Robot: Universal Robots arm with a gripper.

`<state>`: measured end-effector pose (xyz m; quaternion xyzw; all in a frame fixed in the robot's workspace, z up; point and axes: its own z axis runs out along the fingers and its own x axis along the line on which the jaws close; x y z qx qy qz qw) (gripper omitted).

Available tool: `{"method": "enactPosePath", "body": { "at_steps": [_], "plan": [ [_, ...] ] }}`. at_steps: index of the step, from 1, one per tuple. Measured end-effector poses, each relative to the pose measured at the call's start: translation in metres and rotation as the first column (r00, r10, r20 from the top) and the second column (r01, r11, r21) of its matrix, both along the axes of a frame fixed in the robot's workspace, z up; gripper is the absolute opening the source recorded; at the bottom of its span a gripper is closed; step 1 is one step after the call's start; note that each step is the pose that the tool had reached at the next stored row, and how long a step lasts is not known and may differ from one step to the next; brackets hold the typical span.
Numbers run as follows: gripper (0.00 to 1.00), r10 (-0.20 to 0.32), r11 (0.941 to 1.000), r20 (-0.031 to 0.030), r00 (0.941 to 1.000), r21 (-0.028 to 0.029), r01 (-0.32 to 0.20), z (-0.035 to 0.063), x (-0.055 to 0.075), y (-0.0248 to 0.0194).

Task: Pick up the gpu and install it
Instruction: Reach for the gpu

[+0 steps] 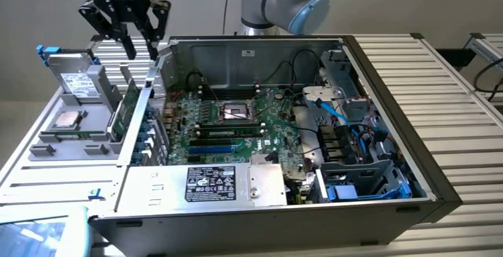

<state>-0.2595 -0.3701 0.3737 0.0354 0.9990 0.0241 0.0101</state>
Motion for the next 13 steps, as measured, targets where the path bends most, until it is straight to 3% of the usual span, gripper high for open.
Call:
{"method": "enactPosePath", "body": {
  "at_steps": [4,13],
  "plan": [
    [0.46,0.0,1.0,0.0,1.0,0.0,0.0,-0.0036,-0.018,0.0045],
    [0.46,0.0,1.0,0.0,1.0,0.0,0.0,-0.0101,-0.059,0.008]
  ]
}}
